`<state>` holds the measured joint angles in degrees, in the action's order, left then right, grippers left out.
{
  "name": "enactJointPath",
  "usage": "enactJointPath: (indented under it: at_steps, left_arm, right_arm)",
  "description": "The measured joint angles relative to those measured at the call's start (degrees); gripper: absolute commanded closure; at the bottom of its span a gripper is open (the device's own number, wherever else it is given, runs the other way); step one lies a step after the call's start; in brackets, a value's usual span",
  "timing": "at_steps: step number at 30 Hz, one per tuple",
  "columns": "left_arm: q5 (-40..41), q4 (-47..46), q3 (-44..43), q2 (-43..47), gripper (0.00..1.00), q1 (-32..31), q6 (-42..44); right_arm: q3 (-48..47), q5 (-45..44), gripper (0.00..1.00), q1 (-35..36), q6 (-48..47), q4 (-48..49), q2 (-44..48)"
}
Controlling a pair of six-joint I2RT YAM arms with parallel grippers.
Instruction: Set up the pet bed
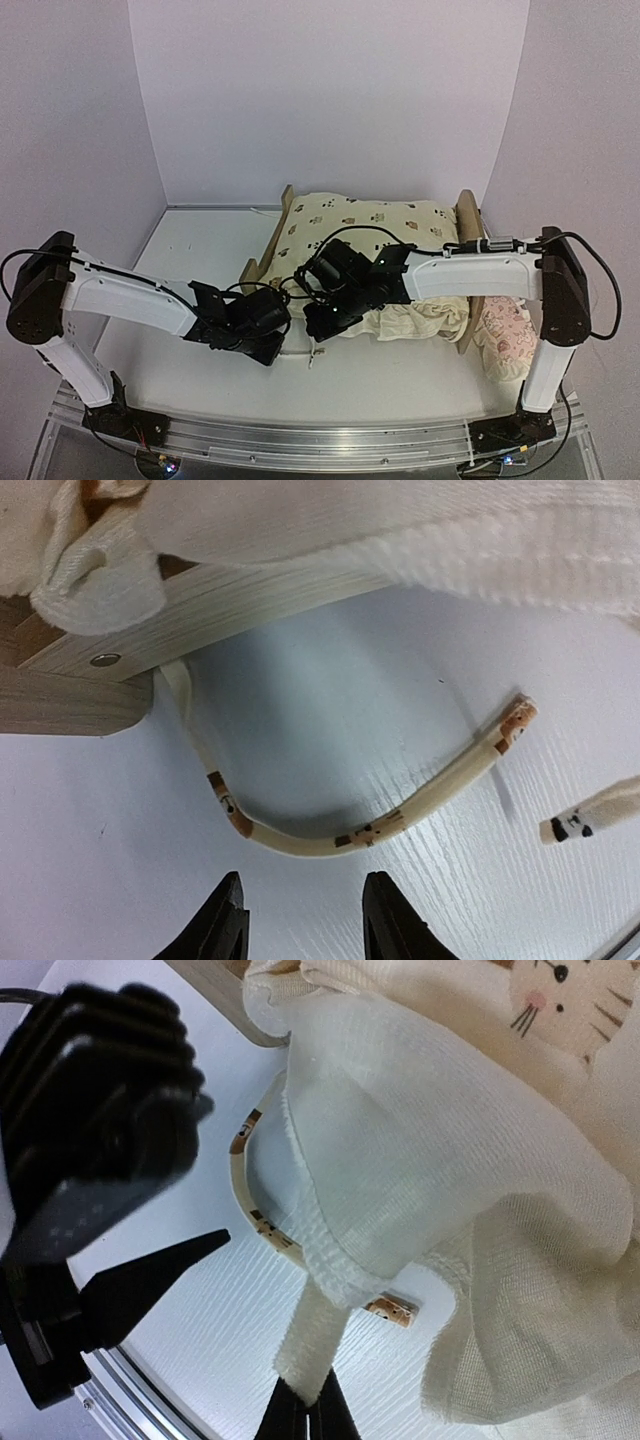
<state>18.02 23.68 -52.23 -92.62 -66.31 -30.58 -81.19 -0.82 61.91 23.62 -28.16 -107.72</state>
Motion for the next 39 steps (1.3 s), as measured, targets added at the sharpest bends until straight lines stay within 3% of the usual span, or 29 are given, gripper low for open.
enactJointPath:
  at_steps: [8, 16, 18, 20, 23, 26, 33, 39]
  left_arm:
    - [4.16, 2.45, -1.43, -6.24, 0.69, -0.02, -5.47]
    - [5.76, 3.88, -2.65, -9.08, 0.93, -0.02, -8.61]
    - [5.75, 3.85, -2.70, -9.09, 0.94, -0.02, -8.83]
    - [5.77, 3.89, -2.80, -9.09, 0.90, -0.02, -8.80]
    - [5.75, 4.06, -2.80, -9.02, 0.74, -0.02, -8.80]
    - [5.43, 4.87, -2.80, -7.75, 0.65, -0.02, -8.79]
    - [3.87, 5.68, -2.80, 2.81, 0.60, -0.02, -8.29]
    - [4.55, 9.84, -2.75, 9.03, 0.60, 0.01, -8.52]
  right_arm:
    - [0.68, -0.57, 1.00, 0.00, -0.11, -0.01, 0.00]
    - [0.83, -1.06, 1.00, 0.00, -0.31, -0.02, 0.19]
    - [0.95, -1.36, 1.00, 0.00, -0.48, -0.05, 0.31]
    - [0.98, -1.72, 1.00, 0.00, -0.64, -0.09, 0.40]
    - [0.98, -2.10, 1.00, 0.00, -0.89, -0.14, 0.54]
    - [0.98, -2.19, 1.00, 0.00, -1.03, -0.15, 0.66]
    - [-1.54, 3.10, 1.00, -0.13, 0.71, 0.37, -0.32]
    - [-7.43, 11.39, 1.00, 0.26, 6.38, 6.62, -7.63]
